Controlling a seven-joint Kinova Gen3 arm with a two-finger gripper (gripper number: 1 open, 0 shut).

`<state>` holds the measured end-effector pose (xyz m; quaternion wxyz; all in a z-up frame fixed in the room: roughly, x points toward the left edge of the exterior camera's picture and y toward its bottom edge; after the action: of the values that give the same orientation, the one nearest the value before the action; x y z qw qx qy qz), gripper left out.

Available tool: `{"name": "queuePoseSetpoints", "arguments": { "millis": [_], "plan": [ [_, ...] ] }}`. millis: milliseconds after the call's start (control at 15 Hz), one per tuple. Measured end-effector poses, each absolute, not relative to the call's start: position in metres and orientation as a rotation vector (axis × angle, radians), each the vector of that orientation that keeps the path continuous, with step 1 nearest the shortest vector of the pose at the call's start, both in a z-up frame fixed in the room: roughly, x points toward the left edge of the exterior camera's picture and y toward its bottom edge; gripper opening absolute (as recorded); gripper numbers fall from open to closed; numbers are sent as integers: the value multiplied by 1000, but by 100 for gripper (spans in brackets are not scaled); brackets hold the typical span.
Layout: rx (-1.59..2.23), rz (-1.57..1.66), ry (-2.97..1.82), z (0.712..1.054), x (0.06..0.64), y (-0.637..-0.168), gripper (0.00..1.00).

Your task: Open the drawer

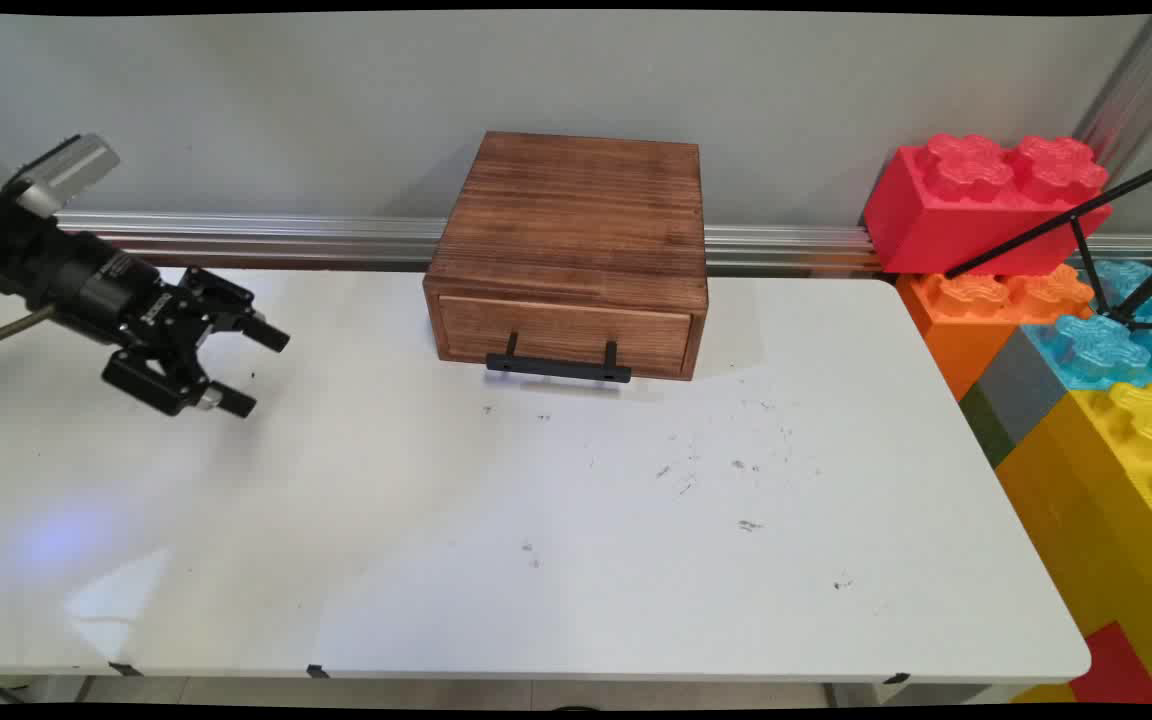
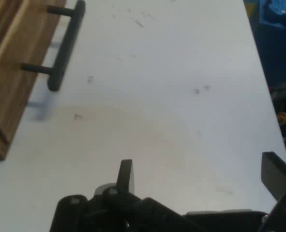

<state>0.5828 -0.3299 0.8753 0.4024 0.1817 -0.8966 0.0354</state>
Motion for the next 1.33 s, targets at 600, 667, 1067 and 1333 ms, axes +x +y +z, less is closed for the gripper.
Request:
{"name": "queuePoseSetpoints", "arguments": {
  "millis": [600, 667, 1067, 1333],
  "plan": [
    [432, 189, -2292, 888, 557, -355, 100],
    [424, 196, -2299, 891, 550, -360, 100],
    [392, 214, -2374, 917, 491, -399, 100],
    [400, 224, -2448, 929, 444, -426, 100]
  ]
}}
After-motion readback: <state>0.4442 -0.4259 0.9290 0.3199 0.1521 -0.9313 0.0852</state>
